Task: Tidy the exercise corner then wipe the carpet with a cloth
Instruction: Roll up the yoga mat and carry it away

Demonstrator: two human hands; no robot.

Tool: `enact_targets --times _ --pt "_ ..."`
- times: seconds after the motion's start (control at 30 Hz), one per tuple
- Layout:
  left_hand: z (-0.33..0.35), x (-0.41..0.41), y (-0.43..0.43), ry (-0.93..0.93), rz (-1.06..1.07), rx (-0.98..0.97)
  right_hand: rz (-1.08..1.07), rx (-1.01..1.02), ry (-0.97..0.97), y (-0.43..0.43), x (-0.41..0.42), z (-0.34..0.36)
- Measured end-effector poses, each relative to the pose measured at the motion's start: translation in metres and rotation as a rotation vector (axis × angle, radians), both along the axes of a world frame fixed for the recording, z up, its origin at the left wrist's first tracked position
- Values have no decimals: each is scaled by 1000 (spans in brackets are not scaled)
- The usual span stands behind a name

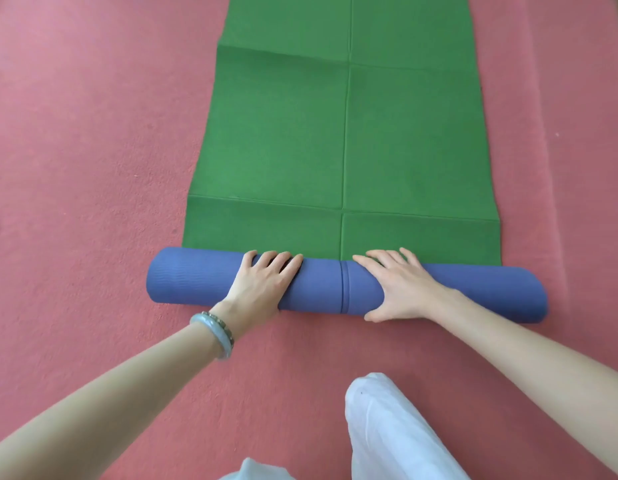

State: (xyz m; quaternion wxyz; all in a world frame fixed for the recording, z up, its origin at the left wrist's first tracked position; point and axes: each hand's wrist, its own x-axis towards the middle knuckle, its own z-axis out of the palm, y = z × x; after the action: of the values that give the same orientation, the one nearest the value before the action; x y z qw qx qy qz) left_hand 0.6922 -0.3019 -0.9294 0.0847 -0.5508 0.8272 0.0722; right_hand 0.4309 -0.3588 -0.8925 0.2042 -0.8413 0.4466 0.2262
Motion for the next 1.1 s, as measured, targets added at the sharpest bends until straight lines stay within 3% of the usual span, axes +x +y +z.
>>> enact_targets --times 0.13,0.27,0.33,0.43,0.57,0.6,0.73,0.83,1.0,1.1 --pt "17 3 -44 1 -37 277 13 -398 -36 34 0 -12" --pt "25 7 -81 73 10 567 -54 -485 5 40 8 -19" --pt "27 6 -89 60 37 624 -68 -491 45 34 11 -21" --pt "34 9 -86 -10 35 452 -85 -490 37 19 13 -25" --pt "29 11 -42 96 96 -156 -85 -409 43 -11 14 -16" --pt "23 8 -28 97 100 -229 -82 -332 47 -19 15 -13" --pt "4 -2 -15 -47 124 -123 -114 -85 43 -55 19 -2" --pt "4 -4 -35 -132 155 -68 -132 -24 32 -71 21 3" --pt "8 1 -68 -143 134 -47 -135 -251 -14 -54 8 7" --pt "14 0 -92 -111 132 84 -58 -327 47 -38 0 -3"
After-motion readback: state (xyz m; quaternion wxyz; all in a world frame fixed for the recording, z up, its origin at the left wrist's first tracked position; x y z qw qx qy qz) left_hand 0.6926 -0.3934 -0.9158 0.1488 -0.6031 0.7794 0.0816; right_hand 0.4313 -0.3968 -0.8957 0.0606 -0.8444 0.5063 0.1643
